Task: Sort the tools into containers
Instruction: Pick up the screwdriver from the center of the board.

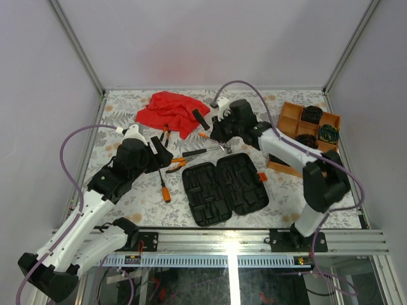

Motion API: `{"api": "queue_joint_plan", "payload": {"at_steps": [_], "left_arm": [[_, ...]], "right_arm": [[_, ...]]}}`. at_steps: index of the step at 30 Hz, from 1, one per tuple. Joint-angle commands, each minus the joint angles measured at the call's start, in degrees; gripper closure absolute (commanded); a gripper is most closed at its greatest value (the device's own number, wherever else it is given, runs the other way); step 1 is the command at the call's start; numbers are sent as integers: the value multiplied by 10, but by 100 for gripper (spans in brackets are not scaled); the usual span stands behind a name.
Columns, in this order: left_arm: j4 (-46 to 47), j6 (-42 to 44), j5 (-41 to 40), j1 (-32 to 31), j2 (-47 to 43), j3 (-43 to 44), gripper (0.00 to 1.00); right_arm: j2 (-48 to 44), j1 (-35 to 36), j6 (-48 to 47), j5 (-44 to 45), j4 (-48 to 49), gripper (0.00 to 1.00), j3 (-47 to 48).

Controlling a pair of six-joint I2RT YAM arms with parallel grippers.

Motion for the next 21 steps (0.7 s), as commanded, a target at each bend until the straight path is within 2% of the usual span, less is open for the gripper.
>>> {"api": "queue_joint_plan", "payload": {"at_steps": [1,9,13,21], "left_arm": [[75,-32,25,3,11,-2,26],[162,-71,93,3,43,-24,18],[202,-95,121,-1,67,-36,18],[268,-133,107,-67,115,-47,18]], "right_arm": [[-112,1,132,24,136,100,-114],[-238,70,229,84,183,100,-261],[-278,119,283,118,220,100,-318],[-339,163,393,152,304,100,-415]]}}
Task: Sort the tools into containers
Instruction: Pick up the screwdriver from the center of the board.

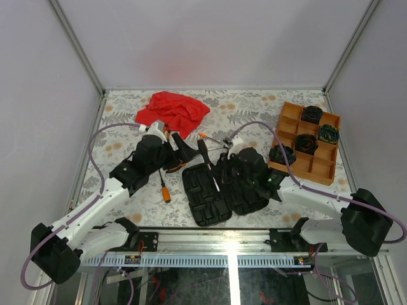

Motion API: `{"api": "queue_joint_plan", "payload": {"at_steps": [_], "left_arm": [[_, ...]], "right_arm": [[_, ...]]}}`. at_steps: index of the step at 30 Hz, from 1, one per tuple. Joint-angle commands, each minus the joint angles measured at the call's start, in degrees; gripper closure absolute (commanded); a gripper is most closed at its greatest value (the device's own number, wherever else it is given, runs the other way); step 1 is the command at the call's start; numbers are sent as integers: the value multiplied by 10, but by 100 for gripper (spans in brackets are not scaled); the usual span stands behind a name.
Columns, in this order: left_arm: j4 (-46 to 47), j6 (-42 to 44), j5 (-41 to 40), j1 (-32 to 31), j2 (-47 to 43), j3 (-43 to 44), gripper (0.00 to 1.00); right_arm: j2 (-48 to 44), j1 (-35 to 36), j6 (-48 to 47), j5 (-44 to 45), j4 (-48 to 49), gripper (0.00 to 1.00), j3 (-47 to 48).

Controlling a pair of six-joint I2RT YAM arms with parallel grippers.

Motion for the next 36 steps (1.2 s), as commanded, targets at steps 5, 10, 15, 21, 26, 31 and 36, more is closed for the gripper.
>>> {"api": "queue_joint_plan", "payload": {"at_steps": [5,10,15,21,26,31,36], "left_arm": [[121,-42,5,-45,29,-12,18],[140,-46,6,-53,40,-11,18],[153,-53,12,-59,54,-10,19],[176,-54,25,-65,71,-9,19],[195,-54,39,-70,79,-10,20],[202,-53,41,-71,81,-14,20],[207,-54,41,-71,86,-15,21]], "right_arm": [[-70,10,114,34,123,100,-65],[-86,14,140,19,153,100,-91],[-93,17,162,5,183,100,-109],[-88,21,173,-28,215,100,-116],[-83,22,174,-60,235,100,-117],[-83,22,174,-66,246,100,-117],[-79,22,174,-77,256,100,-115]]}}
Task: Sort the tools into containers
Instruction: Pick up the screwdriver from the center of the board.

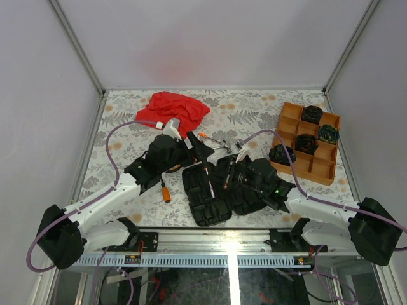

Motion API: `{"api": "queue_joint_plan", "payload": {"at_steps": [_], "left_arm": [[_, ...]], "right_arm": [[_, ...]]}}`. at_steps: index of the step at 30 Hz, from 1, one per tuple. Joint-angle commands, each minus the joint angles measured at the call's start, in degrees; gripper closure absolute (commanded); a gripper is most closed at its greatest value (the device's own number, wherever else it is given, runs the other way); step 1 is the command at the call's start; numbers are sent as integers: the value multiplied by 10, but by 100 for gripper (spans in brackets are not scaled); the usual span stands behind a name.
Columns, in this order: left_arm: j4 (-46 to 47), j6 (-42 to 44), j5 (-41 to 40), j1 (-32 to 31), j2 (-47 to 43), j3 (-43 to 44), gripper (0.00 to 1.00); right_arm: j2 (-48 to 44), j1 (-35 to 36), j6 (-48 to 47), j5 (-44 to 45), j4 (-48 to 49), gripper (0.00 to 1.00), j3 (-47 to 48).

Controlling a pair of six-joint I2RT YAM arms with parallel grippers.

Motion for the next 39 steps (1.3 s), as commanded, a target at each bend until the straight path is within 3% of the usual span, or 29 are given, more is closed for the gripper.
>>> {"api": "queue_joint_plan", "payload": {"at_steps": [1,23,26,30,33,39], "left_arm": [[41,-4,6,-3,7,-4,23],[29,3,4,-3,14,-2,82],[28,6,5,-3,13,-2,91],[24,11,6,-3,10,-5,99],[22,14,6,-3,5,-9,100],[23,14,11,-3,1,-14,100]], "right_arm": [[-2,5,2,-19,60,100,6],[-26,6,-26,68,-64,99,10],[-30,6,-36,70,-72,91,14],[-40,6,-52,77,-75,68,19],[-46,6,-69,85,-87,54,30],[-42,5,-95,95,-91,44,55]]}}
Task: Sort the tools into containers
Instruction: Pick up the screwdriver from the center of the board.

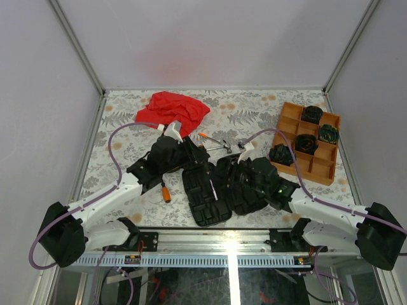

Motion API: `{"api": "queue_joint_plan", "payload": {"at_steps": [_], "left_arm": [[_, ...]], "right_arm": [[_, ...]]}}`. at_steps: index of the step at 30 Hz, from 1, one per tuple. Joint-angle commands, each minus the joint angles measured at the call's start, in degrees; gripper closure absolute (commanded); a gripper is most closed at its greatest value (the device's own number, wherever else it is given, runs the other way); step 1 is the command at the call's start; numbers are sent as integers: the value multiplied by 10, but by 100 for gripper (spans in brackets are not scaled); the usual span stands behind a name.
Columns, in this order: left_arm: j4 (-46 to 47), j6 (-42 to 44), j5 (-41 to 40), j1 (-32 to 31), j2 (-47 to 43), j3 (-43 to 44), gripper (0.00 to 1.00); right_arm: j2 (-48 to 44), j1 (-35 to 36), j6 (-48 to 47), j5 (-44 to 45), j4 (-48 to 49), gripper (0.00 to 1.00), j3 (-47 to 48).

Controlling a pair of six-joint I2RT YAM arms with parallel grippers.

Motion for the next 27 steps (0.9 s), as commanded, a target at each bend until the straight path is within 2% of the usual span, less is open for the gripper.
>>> {"api": "queue_joint_plan", "payload": {"at_steps": [1,4,12,24,27], "left_arm": [[23,9,11,-2,-13,-3,100],[28,9,17,-3,-12,-6,100],[50,9,39,-3,-14,-16,100],[63,9,50,-3,-16,-19,100],[65,9,50,-3,-15,-21,100]], "right_arm": [[-4,2,-35,29,10,44,47],[9,2,-42,37,8,45,66],[49,3,-44,61,8,56,94],[88,2,-43,45,14,58,108],[94,3,-43,42,15,65,110]]}}
